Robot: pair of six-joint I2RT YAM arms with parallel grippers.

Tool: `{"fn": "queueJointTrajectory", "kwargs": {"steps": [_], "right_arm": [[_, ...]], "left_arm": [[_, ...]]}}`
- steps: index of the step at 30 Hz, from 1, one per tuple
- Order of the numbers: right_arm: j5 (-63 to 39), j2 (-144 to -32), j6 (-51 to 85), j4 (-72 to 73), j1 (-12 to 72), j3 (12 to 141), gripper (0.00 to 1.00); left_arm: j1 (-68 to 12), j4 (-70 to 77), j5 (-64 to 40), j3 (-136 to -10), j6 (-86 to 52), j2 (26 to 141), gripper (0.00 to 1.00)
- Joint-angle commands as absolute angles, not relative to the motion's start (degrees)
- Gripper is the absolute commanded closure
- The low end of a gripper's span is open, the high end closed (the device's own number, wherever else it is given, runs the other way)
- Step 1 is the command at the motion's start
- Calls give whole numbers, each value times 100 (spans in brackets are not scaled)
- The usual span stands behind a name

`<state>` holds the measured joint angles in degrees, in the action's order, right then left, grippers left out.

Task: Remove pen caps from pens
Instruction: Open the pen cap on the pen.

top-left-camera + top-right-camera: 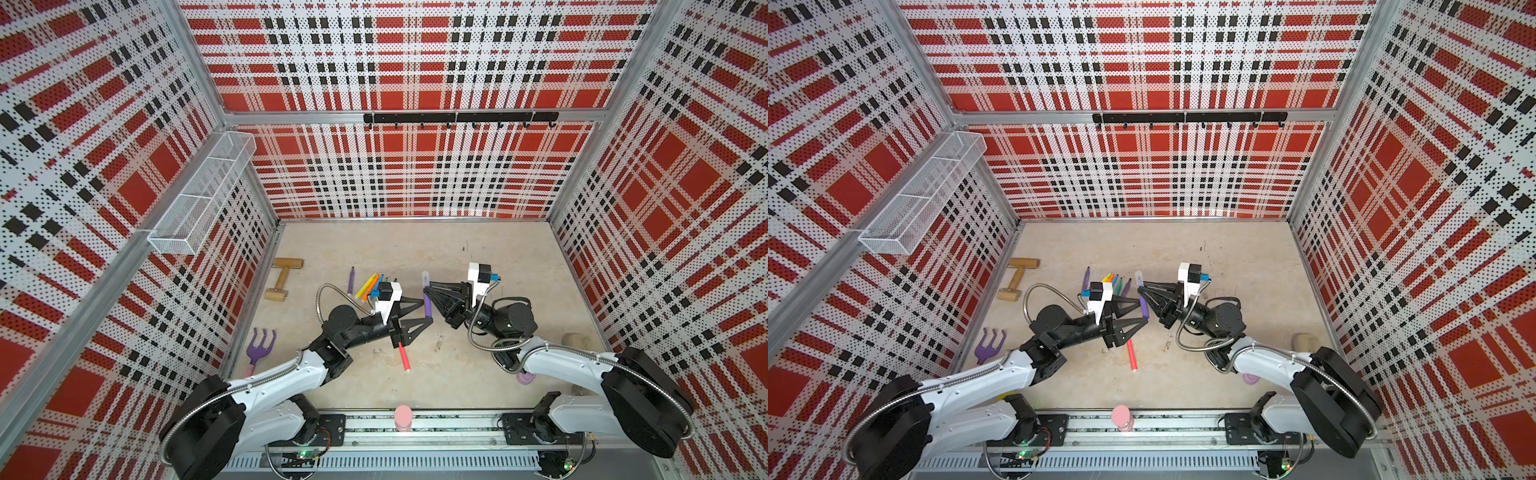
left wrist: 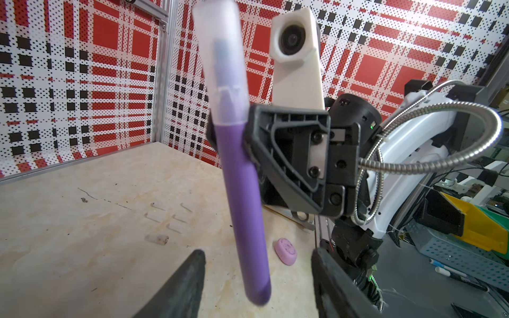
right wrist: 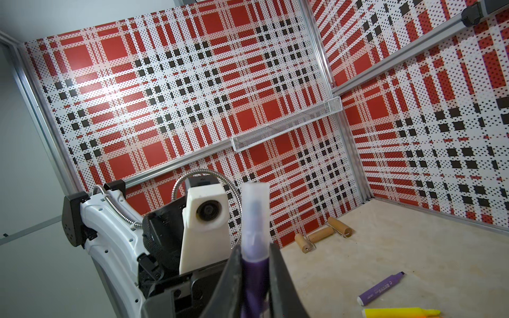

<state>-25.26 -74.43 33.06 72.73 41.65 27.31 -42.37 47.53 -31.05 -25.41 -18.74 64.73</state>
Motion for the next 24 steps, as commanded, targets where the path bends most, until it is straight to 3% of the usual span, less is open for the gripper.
{"fn": "queueJointTrajectory", "kwargs": {"steps": [1, 5, 9, 13, 18, 24], "right_arm": [[-2468, -7330, 3346, 7625, 4201, 2646, 94], [-2466, -7278, 3356, 7637, 4201, 2637, 94], [-2404, -7164, 3306, 7547, 4201, 2628, 94], [-2345, -7080, 3259, 7465, 4197, 2610, 94], [-2326, -7077, 3249, 7456, 4201, 2606, 94], [-2374, -7135, 3230, 7374, 4201, 2643, 93]], "left_arm": [[-4288, 5023, -3159, -2816, -2061, 6614, 39], [-4315, 5027, -3185, -2927, -2177, 6813, 43], [-4351, 5045, -3261, -2966, -2225, 6910, 54], [-4359, 5045, -3228, -2937, -2257, 6916, 56], [-4362, 5045, -3217, -2942, -2264, 6880, 80], [-4359, 5045, -3214, -2940, -2262, 6882, 88]]}}
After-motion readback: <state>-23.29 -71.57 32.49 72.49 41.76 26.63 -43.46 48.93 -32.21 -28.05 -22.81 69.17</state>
